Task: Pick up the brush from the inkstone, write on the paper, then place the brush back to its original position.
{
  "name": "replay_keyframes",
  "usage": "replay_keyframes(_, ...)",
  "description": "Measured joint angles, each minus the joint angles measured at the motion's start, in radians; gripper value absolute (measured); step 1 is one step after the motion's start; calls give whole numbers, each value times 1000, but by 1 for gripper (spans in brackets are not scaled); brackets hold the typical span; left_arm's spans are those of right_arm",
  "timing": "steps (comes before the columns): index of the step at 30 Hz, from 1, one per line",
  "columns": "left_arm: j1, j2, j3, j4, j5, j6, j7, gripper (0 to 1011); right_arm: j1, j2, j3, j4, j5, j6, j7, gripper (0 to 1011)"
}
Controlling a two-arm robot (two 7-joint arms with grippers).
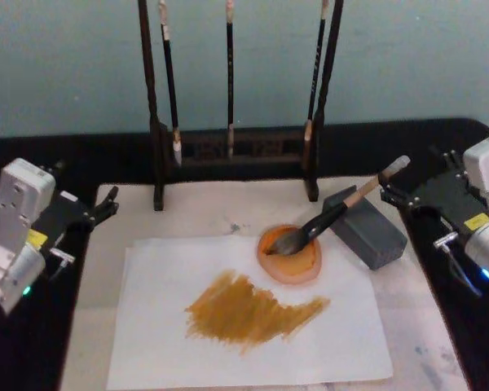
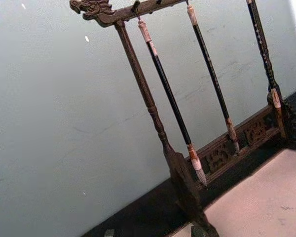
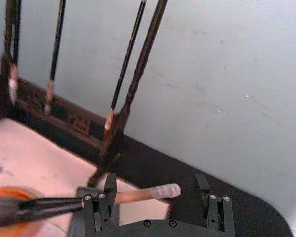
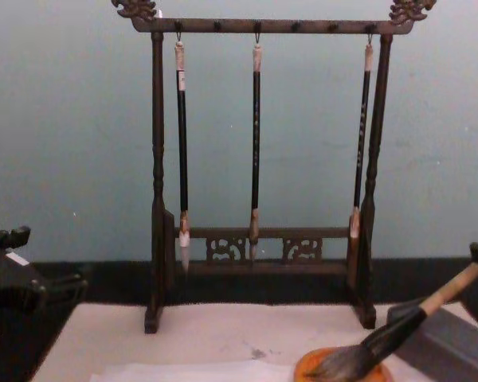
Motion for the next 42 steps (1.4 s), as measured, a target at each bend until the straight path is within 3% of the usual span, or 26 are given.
replay_keyframes(3,0,0,0,0,0,0,0,1009,-31,6,38,-43,65,9,33,1000)
replay_keyframes(4,0,0,0,0,0,0,0,1010,-53,6,64,-65,112,13,53,1000)
replay_keyframes(7,0,0,0,0,0,0,0,1010,-86,2,103,-95,189,20,81,1000)
replay_keyframes(8,0,0,0,0,0,0,0,1010,-111,-4,131,-114,249,27,102,1000)
replay_keyframes(10,0,0,0,0,0,0,0,1010,-136,-13,161,-128,311,35,123,1000)
replay_keyframes(11,0,0,0,0,0,0,0,1010,-163,-25,194,-138,381,46,145,1000)
replay_keyframes(14,0,0,0,0,0,0,0,1010,-195,-52,242,-142,488,69,176,1000)
replay_keyframes(15,0,0,0,0,0,0,0,1009,-214,-75,275,-139,568,94,196,1000)
replay_keyframes(17,0,0,0,0,0,0,0,1010,-227,-102,306,-129,643,124,206,1000)
replay_keyframes(18,0,0,0,0,0,0,0,1010,-235,-126,329,-117,715,153,207,1000)
replay_keyframes(23,0,0,0,0,0,0,0,1010,-218,-184,368,-43,899,230,205,1000)
replay_keyframes(26,0,0,0,0,0,0,0,1010,-185,-207,366,9,957,257,212,1000)
replay_keyframes(27,0,0,0,0,0,0,0,1010,-185,-207,366,9,957,257,212,1000)
replay_keyframes(30,0,0,0,0,0,0,0,1010,-126,-235,344,85,1007,283,226,1000)
replay_keyframes(42,0,0,0,0,0,0,0,1010,65,-282,242,305,1034,316,292,1000)
